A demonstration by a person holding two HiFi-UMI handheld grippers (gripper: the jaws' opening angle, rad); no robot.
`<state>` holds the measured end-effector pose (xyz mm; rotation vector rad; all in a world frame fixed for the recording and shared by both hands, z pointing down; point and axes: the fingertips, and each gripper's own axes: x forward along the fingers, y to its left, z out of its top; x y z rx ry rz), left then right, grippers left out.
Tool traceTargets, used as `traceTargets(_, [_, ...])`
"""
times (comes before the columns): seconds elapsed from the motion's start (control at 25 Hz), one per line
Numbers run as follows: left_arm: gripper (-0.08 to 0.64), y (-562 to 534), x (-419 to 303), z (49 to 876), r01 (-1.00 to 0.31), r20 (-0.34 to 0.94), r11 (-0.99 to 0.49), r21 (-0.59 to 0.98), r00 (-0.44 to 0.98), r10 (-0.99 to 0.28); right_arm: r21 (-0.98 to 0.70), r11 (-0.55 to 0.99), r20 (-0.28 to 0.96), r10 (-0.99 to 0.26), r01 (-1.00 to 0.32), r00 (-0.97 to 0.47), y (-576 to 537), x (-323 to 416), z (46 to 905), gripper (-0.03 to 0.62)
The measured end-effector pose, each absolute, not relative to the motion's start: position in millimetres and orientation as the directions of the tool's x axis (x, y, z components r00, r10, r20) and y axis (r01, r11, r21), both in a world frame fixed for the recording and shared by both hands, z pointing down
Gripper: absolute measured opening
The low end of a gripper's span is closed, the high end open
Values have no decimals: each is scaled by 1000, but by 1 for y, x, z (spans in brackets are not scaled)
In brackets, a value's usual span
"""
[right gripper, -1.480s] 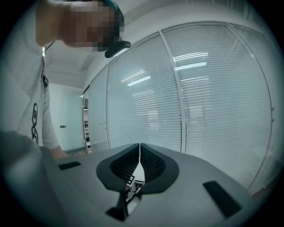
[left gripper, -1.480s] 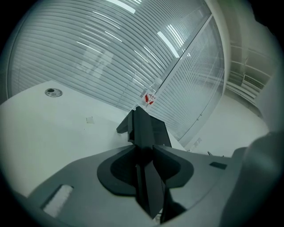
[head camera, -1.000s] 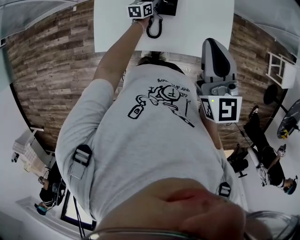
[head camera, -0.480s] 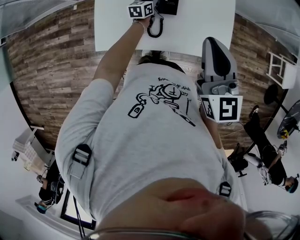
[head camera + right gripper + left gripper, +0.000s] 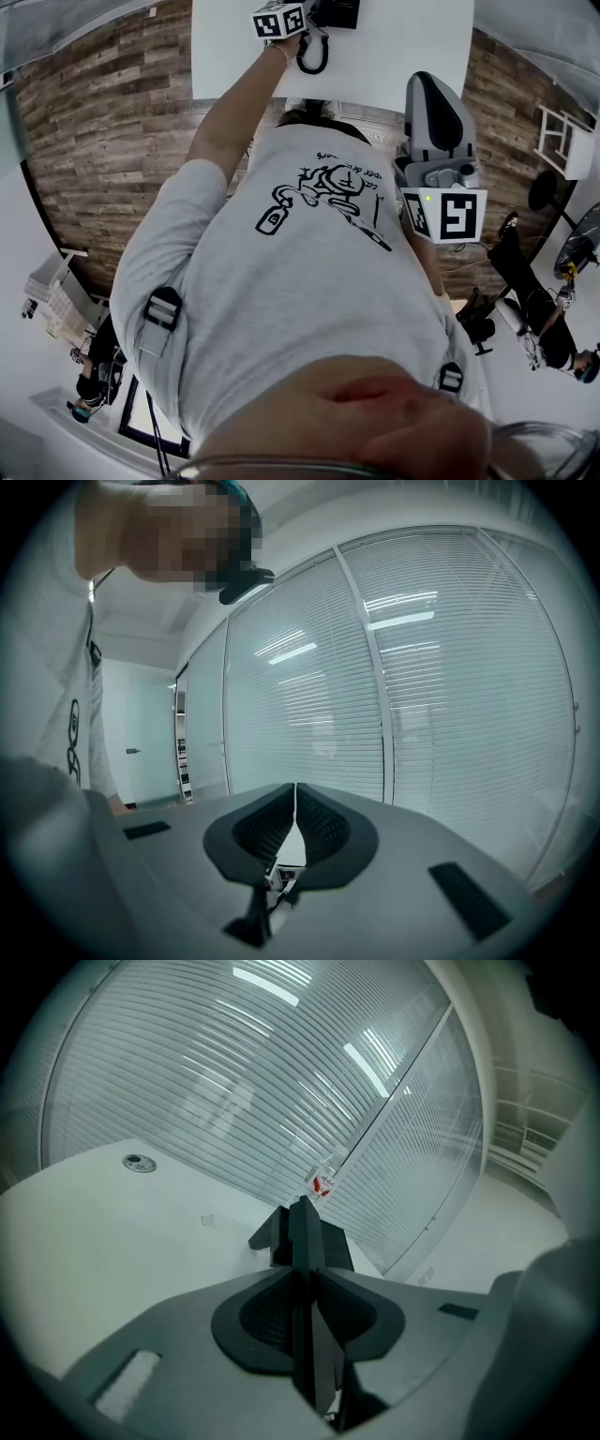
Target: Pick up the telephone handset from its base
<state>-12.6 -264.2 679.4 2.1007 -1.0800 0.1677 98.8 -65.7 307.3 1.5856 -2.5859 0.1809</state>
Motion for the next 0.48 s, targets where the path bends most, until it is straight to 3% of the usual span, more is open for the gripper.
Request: traceTargets(0.48, [92, -269, -12, 688, -745, 438, -387, 543, 645, -627, -52, 453, 149, -878, -890, -455, -63, 98, 308, 6])
